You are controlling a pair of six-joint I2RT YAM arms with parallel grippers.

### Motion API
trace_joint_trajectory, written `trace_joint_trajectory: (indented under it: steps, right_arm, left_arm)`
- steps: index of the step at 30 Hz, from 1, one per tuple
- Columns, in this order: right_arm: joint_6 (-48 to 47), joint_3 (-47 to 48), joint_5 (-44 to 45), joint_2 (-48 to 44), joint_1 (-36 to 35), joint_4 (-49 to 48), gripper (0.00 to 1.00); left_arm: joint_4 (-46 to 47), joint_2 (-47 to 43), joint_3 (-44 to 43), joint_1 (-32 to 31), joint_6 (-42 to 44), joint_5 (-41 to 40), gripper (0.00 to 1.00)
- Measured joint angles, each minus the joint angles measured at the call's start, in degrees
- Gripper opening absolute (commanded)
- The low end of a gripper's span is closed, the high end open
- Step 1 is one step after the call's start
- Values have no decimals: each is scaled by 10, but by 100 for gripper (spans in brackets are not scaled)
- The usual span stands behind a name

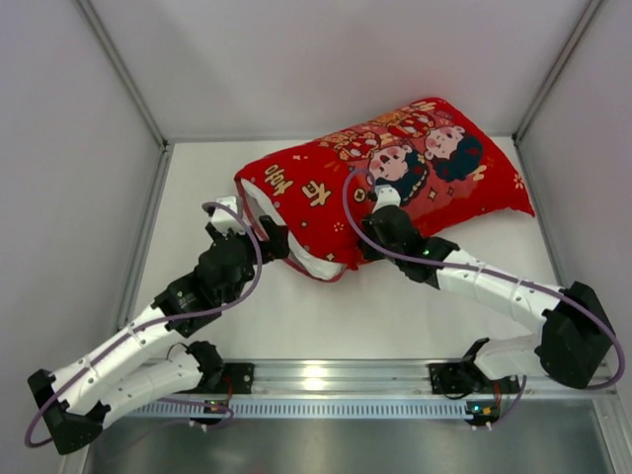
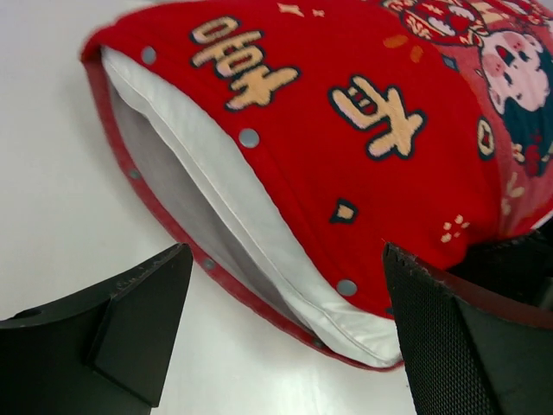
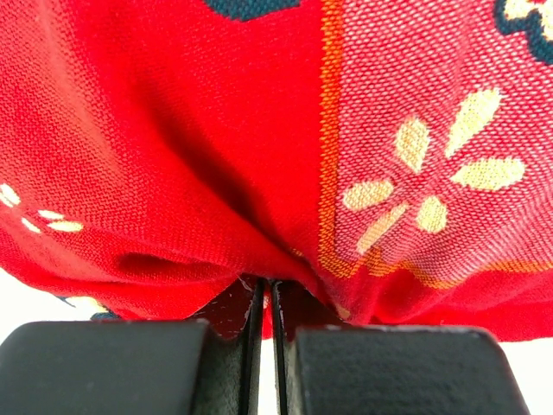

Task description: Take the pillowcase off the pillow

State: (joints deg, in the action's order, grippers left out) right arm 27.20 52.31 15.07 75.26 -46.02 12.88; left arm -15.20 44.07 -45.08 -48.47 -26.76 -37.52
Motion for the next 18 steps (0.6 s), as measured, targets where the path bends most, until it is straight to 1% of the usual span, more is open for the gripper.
trace_joint_trajectory:
  steps: [4,7,12,15,18]
  right_arm:
    - [0,-15,-26,-13,16,-8,0]
    - [1,-22,-43,-17,24,-14,0]
    - [3,-22,-59,-18,30,-15,0]
    - [3,-22,-62,-18,30,-15,0]
    - [3,-22,-66,-18,31,-16,0]
  left_arm:
    - [-6,-19,36,0,-91,51,93]
    - [19,-35,100,0,-141,82,93]
    - [47,-21,191,1,-203,121,93]
    - [64,-16,217,1,-230,136,93]
    - [102,-17,233,1,-246,139,93]
